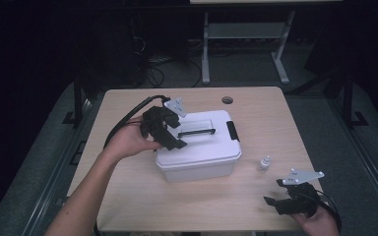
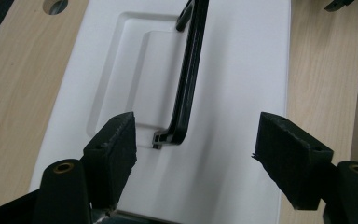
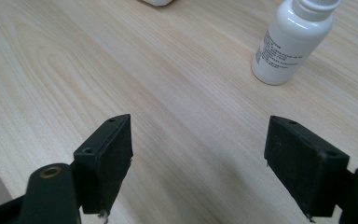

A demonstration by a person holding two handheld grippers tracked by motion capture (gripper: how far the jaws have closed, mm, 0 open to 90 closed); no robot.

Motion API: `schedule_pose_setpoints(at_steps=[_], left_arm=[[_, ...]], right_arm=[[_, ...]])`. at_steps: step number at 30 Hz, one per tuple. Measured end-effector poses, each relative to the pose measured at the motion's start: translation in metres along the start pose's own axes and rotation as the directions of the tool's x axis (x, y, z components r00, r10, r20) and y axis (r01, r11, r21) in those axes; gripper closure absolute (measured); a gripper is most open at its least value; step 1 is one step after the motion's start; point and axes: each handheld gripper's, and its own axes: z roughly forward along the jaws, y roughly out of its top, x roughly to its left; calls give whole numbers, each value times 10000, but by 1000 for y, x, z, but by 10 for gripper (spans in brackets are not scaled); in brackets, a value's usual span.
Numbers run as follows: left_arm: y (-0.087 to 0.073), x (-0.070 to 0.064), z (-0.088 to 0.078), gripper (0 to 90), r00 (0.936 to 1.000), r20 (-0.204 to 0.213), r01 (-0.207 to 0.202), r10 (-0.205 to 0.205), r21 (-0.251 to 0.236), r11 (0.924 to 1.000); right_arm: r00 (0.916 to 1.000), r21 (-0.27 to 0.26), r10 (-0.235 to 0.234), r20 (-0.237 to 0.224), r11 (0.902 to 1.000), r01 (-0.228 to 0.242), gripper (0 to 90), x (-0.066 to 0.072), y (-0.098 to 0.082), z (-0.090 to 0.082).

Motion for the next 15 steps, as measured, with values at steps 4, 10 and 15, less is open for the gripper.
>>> schedule_pose_setpoints(at_steps=[4, 10, 15], left_arm=[[6, 2, 4, 296, 10000, 10, -55, 55, 28, 10000], [15, 5, 15, 326, 10000, 0, -74, 74, 294, 9995], [20, 7, 22, 367, 10000, 48, -28, 27, 403, 9992]], right_arm=[[10000, 7, -4, 2, 10000, 4, 228, 0, 0, 0], [9999, 79, -111, 98, 9999, 110, 228, 0, 0, 0], [10000, 34, -33, 83, 10000, 33, 228, 1, 0, 0]])
